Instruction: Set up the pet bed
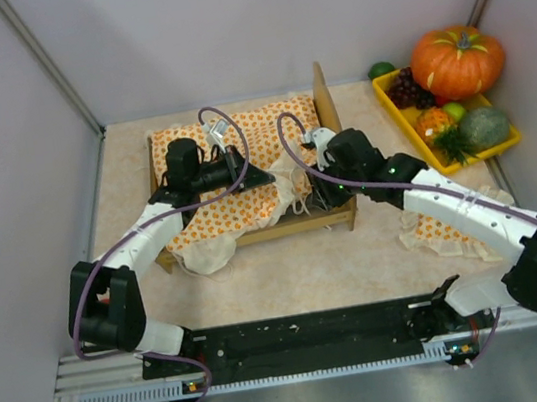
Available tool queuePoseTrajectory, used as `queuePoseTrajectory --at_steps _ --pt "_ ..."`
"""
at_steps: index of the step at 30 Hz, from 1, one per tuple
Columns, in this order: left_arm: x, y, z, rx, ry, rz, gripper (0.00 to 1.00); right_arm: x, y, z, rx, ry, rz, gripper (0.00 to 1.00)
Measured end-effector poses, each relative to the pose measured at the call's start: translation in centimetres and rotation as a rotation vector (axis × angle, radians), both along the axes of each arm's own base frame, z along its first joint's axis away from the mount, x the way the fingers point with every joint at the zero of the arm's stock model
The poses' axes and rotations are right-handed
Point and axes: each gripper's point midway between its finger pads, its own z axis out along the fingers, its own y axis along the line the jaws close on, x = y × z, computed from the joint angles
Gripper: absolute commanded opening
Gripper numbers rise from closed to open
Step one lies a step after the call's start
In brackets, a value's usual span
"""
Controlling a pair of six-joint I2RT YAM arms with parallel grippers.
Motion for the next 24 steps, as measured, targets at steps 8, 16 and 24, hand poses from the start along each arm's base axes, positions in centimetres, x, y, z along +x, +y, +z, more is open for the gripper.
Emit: queuePoseTrajectory --at_steps 8,16,24 --pt "0.0 0.0 0.0 0.000 0.000 0.001 0.00 -2.7 3.0 1.5 0.180 -0.010 0.067 0.33" --pt "0.2 0.0 -0.4 0.004 0.011 0.001 0.00 -1.5 5.4 -0.6 0.234 0.011 0.035 0.33" --pt "0.2 0.0 -0.6 0.005 0.014 0.000 0.00 0.5 6.3 -2.9 0.244 0.009 -0.043 0.35"
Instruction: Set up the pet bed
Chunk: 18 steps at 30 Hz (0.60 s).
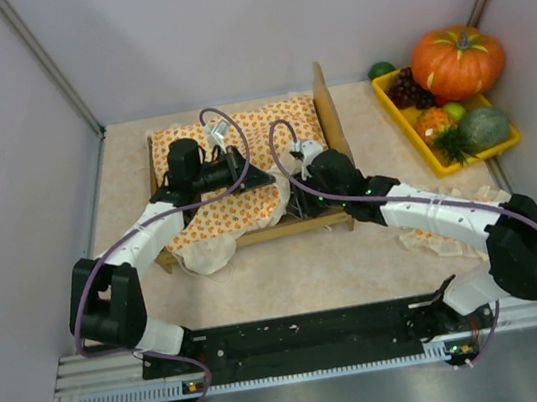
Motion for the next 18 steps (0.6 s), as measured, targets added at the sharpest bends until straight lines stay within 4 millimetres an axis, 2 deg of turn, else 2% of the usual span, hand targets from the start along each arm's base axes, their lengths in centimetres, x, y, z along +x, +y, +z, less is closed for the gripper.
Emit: queuePoseTrajectory --at_steps 8,10,13,14,18 --pt "0.0 0.0 0.0 0.000 0.000 0.000 0.00 1.2 0.3 -1.3 0.012 -0.013 -0.049 0.35" --pt "0.0 0.0 0.0 0.000 0.000 0.000 0.00 1.3 0.3 -1.9 0.012 -0.016 -0.052 0.33" --pt "0.0 0.0 0.0 0.000 0.000 0.000 0.00 1.5 0.4 -2.4 0.015 -0.030 -0.051 0.22" --pt "0.0 0.0 0.0 0.000 0.000 0.000 0.00 1.6 0.5 -2.5 0.017 -0.037 -0.049 0.13" --pt "0.0 0.0 0.0 0.000 0.000 0.000 0.00 1.9 0.7 -2.2 0.025 -0.073 -0.035 0.02"
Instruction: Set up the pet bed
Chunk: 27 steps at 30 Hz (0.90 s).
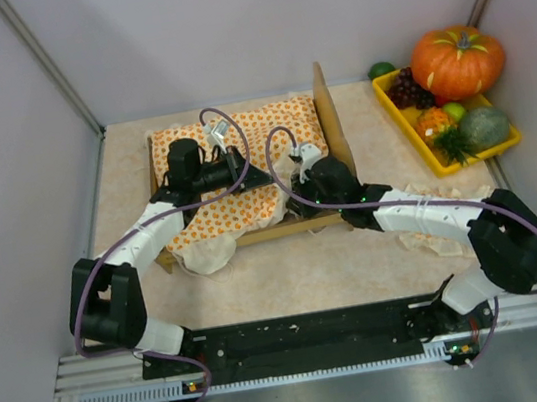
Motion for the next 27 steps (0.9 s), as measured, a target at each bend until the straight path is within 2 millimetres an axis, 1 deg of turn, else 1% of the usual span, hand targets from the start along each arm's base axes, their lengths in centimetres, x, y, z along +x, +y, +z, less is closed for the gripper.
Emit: queuePoseTrajectory --at_steps 1,5,9,17,18,22,27 --pt "0.0 0.0 0.0 0.000 0.000 0.000 0.00 0.1 0.1 0.1 0.002 -0.007 0.002 0.00" --pt "0.0 0.0 0.0 0.001 0.000 0.000 0.00 -0.3 0.1 0.1 -0.008 -0.007 0.025 0.00" --pt "0.0 0.0 0.0 0.001 -0.001 0.000 0.00 -1.7 -0.1 0.3 -0.018 0.025 0.080 0.00" --pt "-0.1 0.0 0.0 -0.001 0.000 -0.004 0.00 -5.2 0.2 3.4 0.021 0.092 0.220 0.01" --pt "-0.1 0.0 0.0 -0.001 0.000 -0.005 0.02 -5.7 0.2 3.5 0.026 0.104 0.237 0.01" --pt "-0.4 -0.1 0.0 -0.003 0.006 -0.018 0.05 -7.7 0.2 3.1 0.033 0.175 0.307 0.02" --pt "-1.1 -0.2 -0.2 -0.003 0.031 -0.046 0.07 -9.4 0.3 3.4 0.061 0.241 0.363 0.04"
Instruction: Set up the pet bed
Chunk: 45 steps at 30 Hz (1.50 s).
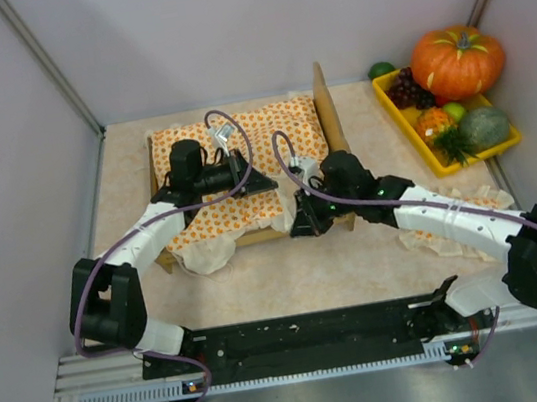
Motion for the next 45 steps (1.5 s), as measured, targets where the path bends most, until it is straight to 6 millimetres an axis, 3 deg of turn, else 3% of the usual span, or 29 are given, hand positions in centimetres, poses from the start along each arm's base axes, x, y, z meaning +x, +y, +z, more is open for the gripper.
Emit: queuePoseTrajectory --at_steps 4,8,11,13,16,20,24,29,30,31,33,34,36,38,45 --pt "-0.3 0.0 -0.1 -0.001 0.006 -0.012 0.15 -0.4 -0.6 0.4 -0.023 0.024 -0.011 0.05" --pt "0.0 0.2 -0.1 0.004 -0.008 -0.006 0.35 -1.1 -1.6 0.2 -0.081 0.071 -0.026 0.09" --pt "0.1 0.3 -0.2 0.008 -0.011 -0.002 0.38 -1.9 -2.2 0.2 -0.108 0.104 -0.020 0.24" --pt "0.1 0.3 -0.5 0.015 -0.013 0.002 0.40 -2.4 -2.5 0.2 -0.121 0.128 -0.011 0.25" --pt "-0.2 0.5 -1.0 0.030 -0.008 0.004 0.40 -3.1 -2.9 -0.2 -0.141 0.158 -0.003 0.43" --pt "-0.9 1.0 -1.4 0.059 -0.009 0.011 0.44 -3.6 -3.6 -0.3 -0.162 0.177 -0.016 0.43" --pt "-1.9 1.7 -1.5 0.092 -0.027 0.023 0.45 -3.9 -4.4 0.5 -0.157 0.153 -0.037 0.35" --pt "-3.8 2.8 -1.2 0.119 -0.062 0.037 0.46 -6.9 -4.3 1.3 -0.102 0.217 0.099 0.26" --pt "-4.1 3.0 -1.2 0.126 -0.068 0.038 0.46 -7.8 -4.4 1.0 -0.102 0.243 0.134 0.27" --pt "-4.6 3.2 -1.2 0.137 -0.072 0.044 0.46 -8.5 -4.7 0.4 -0.109 0.268 0.161 0.35" --pt "-5.3 3.5 -1.2 0.150 -0.083 0.047 0.47 -10.0 -5.5 -0.8 -0.137 0.324 0.199 0.36" --pt "-5.7 3.7 -1.2 0.157 -0.087 0.046 0.47 -10.6 -6.0 -1.4 -0.154 0.349 0.211 0.44" --pt "-6.3 3.7 -1.4 0.172 -0.100 0.044 0.47 -11.2 -6.8 -2.4 -0.201 0.380 0.208 0.48" --pt "-7.1 3.5 -1.8 0.192 -0.111 0.037 0.46 -11.0 -7.5 -3.1 -0.245 0.375 0.177 0.53" --pt "-12.0 1.0 -5.7 0.298 -0.125 -0.036 0.44 -6.0 -10.5 -4.7 -0.419 0.209 -0.153 0.60"
